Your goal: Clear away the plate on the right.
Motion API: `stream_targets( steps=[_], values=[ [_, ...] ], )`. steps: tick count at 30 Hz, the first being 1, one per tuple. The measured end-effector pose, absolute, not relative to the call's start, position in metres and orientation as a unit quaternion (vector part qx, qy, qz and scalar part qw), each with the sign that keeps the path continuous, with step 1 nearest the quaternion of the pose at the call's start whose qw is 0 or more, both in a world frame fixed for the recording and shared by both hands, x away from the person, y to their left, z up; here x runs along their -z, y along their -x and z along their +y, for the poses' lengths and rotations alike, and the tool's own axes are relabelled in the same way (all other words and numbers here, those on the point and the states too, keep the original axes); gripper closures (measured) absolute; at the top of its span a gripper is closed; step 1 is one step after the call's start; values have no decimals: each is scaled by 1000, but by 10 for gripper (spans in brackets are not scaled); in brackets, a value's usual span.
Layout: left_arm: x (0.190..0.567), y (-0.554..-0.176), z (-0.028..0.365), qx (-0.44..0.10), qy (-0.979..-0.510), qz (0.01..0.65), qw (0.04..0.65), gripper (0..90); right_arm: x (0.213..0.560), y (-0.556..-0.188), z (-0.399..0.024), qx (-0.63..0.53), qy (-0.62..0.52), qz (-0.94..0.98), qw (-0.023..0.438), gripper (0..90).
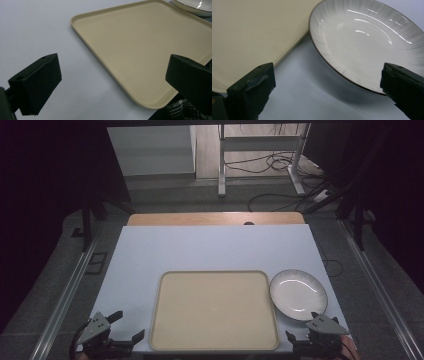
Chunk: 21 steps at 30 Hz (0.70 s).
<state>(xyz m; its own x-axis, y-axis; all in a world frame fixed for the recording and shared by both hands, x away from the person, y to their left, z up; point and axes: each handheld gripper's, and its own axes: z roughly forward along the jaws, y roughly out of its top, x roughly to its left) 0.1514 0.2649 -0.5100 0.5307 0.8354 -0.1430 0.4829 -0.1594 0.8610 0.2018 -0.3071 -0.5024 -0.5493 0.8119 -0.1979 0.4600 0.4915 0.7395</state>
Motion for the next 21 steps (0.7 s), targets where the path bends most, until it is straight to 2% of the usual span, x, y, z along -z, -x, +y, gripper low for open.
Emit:
stream_targets(
  steps=[7,10,11,13,21],
  values=[
    [510,-151,265,-188,-739,446,469,1,504,-205,-306,-286,-396,824,287,0],
    [510,-151,265,-188,-738,446,469,1,503,-205,-303,-261,-384,831,308,8],
    [510,-151,265,-188,-738,446,469,1,500,-205,-300,-251,-379,830,323,50],
    [510,-151,265,-188,-739,446,469,1,499,-205,-299,-252,-377,829,326,62],
    [510,-151,264,-189,-739,446,468,1,499,-206,-285,-180,-317,849,382,215]
  ],
)
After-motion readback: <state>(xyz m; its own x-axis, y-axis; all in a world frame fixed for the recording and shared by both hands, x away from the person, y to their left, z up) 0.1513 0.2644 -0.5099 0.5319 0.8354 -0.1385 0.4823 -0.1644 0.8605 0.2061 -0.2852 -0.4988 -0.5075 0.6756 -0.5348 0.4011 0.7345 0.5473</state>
